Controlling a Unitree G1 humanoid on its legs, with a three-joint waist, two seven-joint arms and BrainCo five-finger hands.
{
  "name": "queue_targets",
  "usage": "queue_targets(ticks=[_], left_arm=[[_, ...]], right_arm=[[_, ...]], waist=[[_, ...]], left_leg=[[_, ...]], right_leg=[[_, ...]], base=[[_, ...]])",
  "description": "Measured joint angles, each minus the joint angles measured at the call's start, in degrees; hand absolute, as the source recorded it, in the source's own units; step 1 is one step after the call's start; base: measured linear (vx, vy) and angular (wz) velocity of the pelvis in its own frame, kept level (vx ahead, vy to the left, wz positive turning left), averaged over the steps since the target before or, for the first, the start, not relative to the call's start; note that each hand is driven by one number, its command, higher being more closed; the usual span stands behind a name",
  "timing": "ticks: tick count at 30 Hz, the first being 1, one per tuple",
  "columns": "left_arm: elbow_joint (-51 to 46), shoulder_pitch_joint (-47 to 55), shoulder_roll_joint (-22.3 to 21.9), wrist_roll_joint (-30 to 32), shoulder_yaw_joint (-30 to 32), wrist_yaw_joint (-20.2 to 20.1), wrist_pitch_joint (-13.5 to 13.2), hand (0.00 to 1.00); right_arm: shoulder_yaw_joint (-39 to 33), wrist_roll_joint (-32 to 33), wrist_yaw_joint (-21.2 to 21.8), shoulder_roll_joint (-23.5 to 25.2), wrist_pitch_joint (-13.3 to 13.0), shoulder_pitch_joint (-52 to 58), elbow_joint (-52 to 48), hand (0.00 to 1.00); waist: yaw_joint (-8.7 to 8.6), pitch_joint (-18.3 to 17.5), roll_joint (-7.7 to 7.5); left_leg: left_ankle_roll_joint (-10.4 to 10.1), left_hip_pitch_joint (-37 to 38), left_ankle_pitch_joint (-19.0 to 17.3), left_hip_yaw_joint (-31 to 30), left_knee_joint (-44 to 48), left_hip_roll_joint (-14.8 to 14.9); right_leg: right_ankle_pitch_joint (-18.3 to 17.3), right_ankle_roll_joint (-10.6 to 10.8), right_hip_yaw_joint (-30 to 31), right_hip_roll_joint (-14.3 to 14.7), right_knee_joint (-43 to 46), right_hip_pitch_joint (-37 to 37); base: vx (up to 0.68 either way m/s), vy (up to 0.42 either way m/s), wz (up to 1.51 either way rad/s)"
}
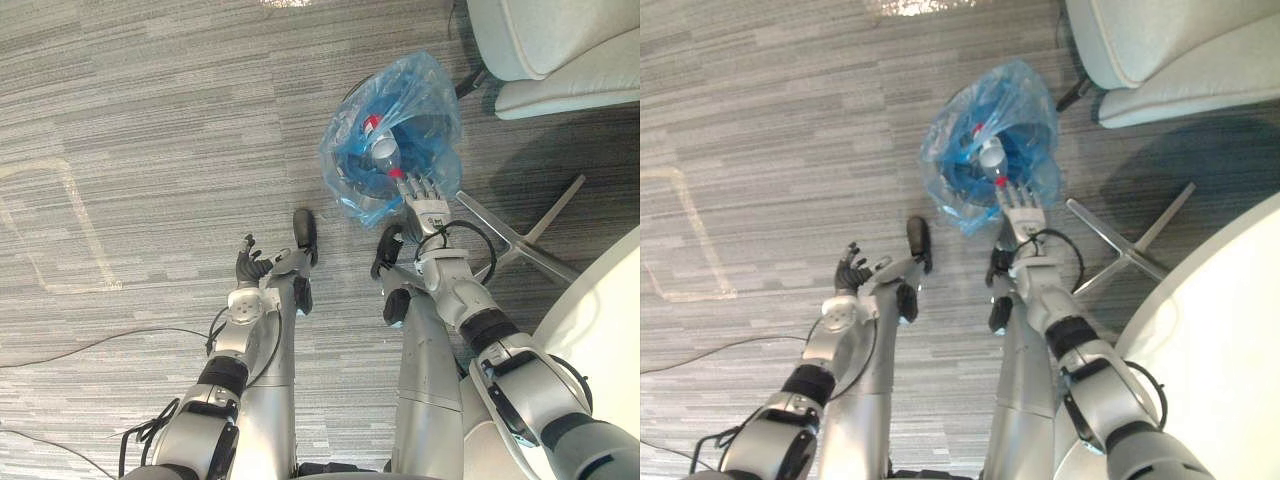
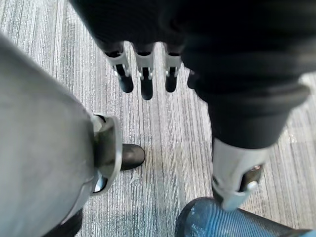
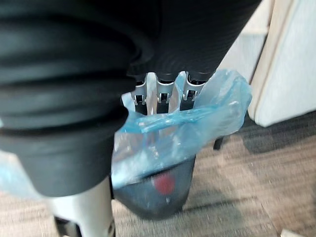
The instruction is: Gather rubbish on tea table into small bin, then transfer packed bag to large trash can.
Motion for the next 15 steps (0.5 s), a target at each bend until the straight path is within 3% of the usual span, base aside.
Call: queue_targets(ticks=[7,8,15], left_arm=[[0.1,-0.2,-0.2,-2.6,0.5,0.1,-1.0,0.00],[0.0,-0.2,-0.1,-2.7,0.5,0.1,-1.0,0.00],[-1.0,-0.2,-0.1,-3.5,2.3,0.1,-1.0,0.00]], right_arm=[[-0.1,0.1,0.9,1.6,1.2,-3.2,3.8,0.00],[-0.1,0.1,1.0,2.1,1.2,-3.8,4.4,1.00],[-0.2,0.2,1.0,4.4,1.8,-6.4,5.3,1.00]], waist=[[-0.04,0.0,0.00],[-0.04,0.0,0.00],[0.05,0.0,0.00]], left_leg=[[-0.7,-0.8,1.2,-1.7,-1.1,-0.9],[-0.9,-1.0,1.3,-2.0,-1.2,-0.9],[-1.3,-2.5,2.2,-2.9,-1.8,-1.2]], right_leg=[[-1.2,-0.9,-1.4,-0.7,1.2,-0.9],[-1.3,-0.9,-1.6,-0.7,1.2,-1.0],[-1.5,-1.0,-2.3,-0.8,1.9,-2.6]], base=[[-0.03,-0.022,0.16],[-0.05,-0.027,0.18],[-0.04,-0.018,0.09]])
